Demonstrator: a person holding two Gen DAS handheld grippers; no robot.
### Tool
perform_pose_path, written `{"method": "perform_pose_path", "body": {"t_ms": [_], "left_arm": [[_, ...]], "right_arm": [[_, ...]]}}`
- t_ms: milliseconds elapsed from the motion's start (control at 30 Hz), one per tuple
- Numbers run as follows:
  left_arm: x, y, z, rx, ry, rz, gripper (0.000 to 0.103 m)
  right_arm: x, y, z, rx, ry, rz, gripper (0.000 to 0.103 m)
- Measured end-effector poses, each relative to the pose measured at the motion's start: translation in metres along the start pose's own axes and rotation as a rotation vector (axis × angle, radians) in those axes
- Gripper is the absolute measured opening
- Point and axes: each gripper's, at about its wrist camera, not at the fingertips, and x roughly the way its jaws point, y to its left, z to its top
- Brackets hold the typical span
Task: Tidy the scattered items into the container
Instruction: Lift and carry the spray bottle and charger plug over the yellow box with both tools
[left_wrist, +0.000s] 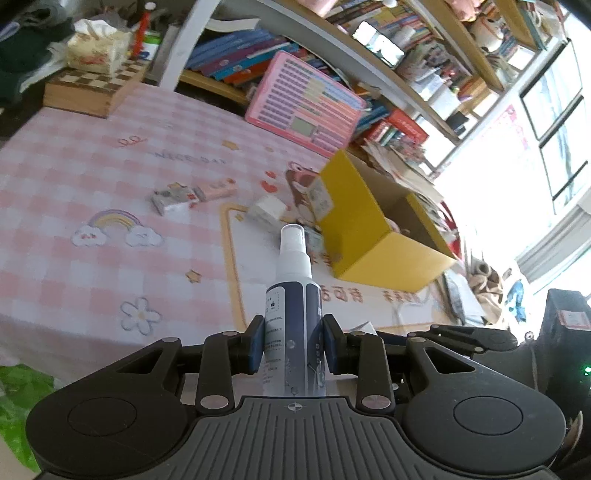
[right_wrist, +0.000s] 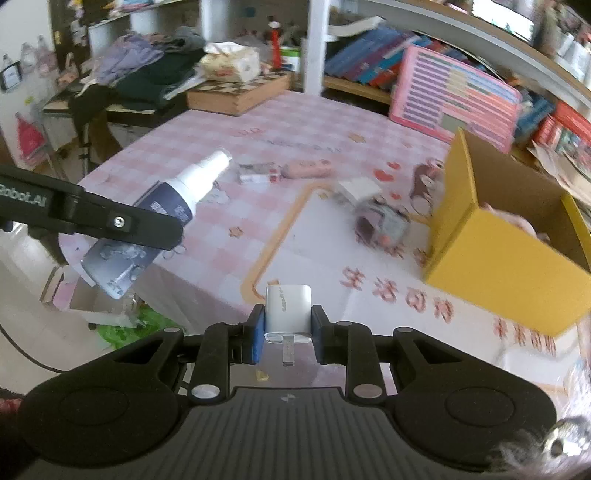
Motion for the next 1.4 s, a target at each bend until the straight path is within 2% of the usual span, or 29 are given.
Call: {"method": "perform_pose_path", "body": {"t_ms": [433, 1000, 1400], "left_arm": [[0.005, -0.027, -0.009, 0.078, 0.045, -0.089, 0.03], [0.05, -0.064, -0.004, 0.167, 0.154, -0.18, 0.03], [0.085, -0.095, 0.006, 0.233, 0.196, -0.205, 0.03]], "right_arm": [[-0.035, -0.015, -0.028, 0.133, -0.012, -0.106, 0.024], [-0.053, -0.052, -0.056, 0.279, 0.018, -0.21, 0.024], [-0.056, -0.094, -0.065, 0.341, 0.036, -0.243, 0.024]]}}
